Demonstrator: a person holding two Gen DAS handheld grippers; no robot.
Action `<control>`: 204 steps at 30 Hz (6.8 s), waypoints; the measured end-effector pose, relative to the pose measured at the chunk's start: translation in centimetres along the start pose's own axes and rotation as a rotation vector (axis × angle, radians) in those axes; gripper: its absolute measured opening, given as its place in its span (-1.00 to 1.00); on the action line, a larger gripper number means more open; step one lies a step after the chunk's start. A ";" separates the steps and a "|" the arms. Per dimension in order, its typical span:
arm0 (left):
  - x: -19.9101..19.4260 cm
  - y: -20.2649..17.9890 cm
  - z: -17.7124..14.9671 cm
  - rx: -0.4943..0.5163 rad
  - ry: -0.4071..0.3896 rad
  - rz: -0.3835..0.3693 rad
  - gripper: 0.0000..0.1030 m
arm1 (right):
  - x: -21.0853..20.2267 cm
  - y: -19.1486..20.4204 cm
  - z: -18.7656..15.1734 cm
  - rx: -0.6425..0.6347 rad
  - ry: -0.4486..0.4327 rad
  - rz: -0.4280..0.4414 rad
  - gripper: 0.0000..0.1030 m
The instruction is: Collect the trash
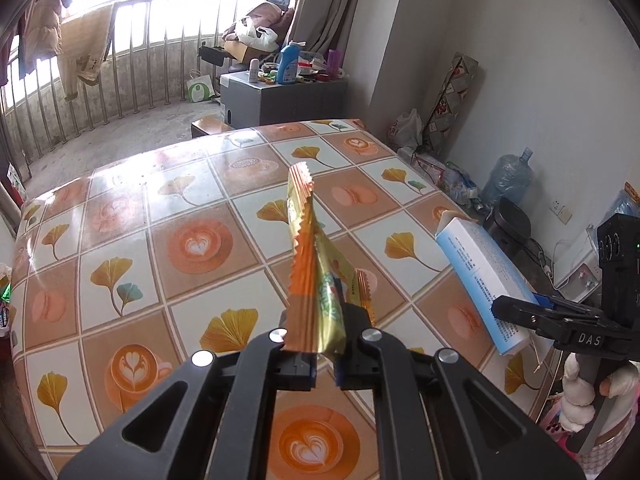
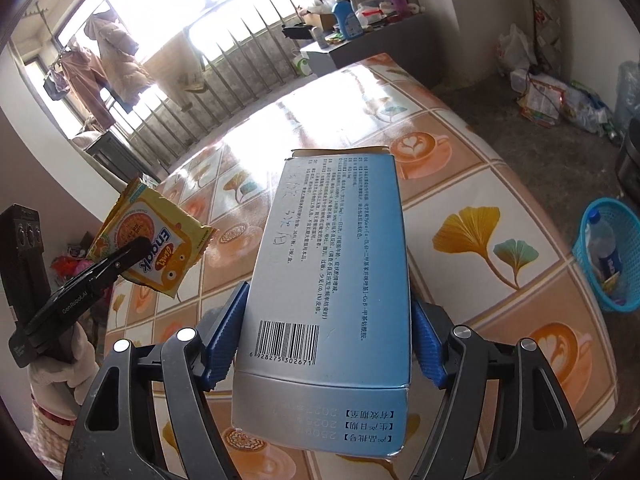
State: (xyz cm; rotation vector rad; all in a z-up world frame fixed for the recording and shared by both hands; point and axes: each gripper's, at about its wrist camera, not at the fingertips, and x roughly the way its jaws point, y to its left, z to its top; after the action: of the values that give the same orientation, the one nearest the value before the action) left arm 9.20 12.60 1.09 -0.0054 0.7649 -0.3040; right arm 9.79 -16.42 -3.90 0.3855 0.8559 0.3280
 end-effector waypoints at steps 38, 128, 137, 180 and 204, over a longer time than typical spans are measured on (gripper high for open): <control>15.0 -33.0 9.2 0.410 0.242 -0.476 -0.89 | -15.9 -27.4 -1.2 0.635 -0.390 -0.295 0.34; -0.2 -17.4 -3.8 0.003 0.101 0.227 0.89 | -10.4 -6.7 -6.2 -0.138 -0.089 -0.465 0.85; 0.0 -18.4 -4.0 0.049 0.095 0.223 0.89 | -13.1 -9.4 -5.9 -0.084 -0.153 -0.571 0.85; 0.4 -19.4 -5.0 0.137 0.123 0.162 0.89 | -12.5 -9.5 -6.8 -0.087 -0.147 -0.557 0.85; 0.8 -18.2 -4.7 0.100 0.132 0.172 0.89 | -12.5 -9.5 -6.6 -0.092 -0.141 -0.544 0.85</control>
State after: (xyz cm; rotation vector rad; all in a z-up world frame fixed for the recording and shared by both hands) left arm 1.61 -4.54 -0.75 0.1754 0.8743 -0.1798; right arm -1.82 -28.88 -3.85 0.0789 0.7708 -0.1620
